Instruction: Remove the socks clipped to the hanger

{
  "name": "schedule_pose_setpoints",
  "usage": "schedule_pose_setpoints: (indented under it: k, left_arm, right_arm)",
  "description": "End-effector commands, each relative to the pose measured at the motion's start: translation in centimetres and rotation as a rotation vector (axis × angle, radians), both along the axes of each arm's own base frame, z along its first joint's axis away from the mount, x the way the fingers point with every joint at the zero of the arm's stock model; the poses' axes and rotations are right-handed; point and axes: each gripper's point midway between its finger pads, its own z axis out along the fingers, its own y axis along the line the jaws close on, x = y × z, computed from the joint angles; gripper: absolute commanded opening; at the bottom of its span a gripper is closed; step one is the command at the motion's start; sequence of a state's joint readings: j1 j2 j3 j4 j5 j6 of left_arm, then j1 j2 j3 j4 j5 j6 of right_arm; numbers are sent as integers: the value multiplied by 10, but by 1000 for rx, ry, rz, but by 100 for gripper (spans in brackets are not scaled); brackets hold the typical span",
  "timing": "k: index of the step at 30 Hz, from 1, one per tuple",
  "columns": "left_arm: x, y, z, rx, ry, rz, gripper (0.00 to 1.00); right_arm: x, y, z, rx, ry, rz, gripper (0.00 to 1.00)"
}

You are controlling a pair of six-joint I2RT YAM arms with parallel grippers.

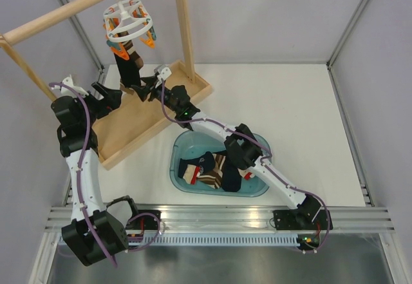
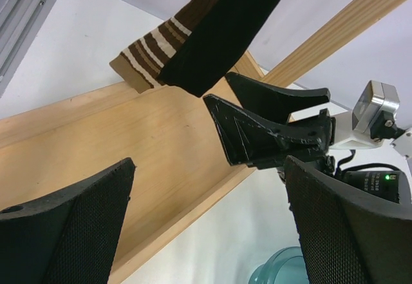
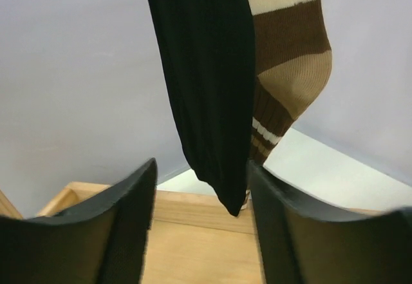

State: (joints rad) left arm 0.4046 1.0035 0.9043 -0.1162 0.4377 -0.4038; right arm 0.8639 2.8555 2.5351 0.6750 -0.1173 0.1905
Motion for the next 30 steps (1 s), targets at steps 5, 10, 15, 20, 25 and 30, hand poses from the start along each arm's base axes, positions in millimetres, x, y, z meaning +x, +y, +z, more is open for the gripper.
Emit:
schedule_pose_setpoints:
  k: [5, 10, 15, 20, 25, 30]
  left_arm:
    - [2, -6, 18, -10, -64, -38, 100]
    - [2, -7, 18, -13, -63, -45, 100]
    - [2, -8, 19, -12, -69, -53, 100]
    - [2, -13, 20, -18, -84, -82, 100]
    - [2, -29, 42, -22, -192, -174, 100]
    - [-5, -57, 75, -50, -321, -303, 100]
  right_arm:
    - [-4, -2, 26, 89, -60, -10, 33]
    - [-1, -4, 25, 96, -62, -23, 16]
    - [-3, -6, 33, 122, -62, -24, 4]
    - [-5, -8, 35, 117, -65, -18, 1]
    - [-22, -16, 33, 91, -31, 18, 2]
    - [-48, -62, 71, 94, -59, -40, 3]
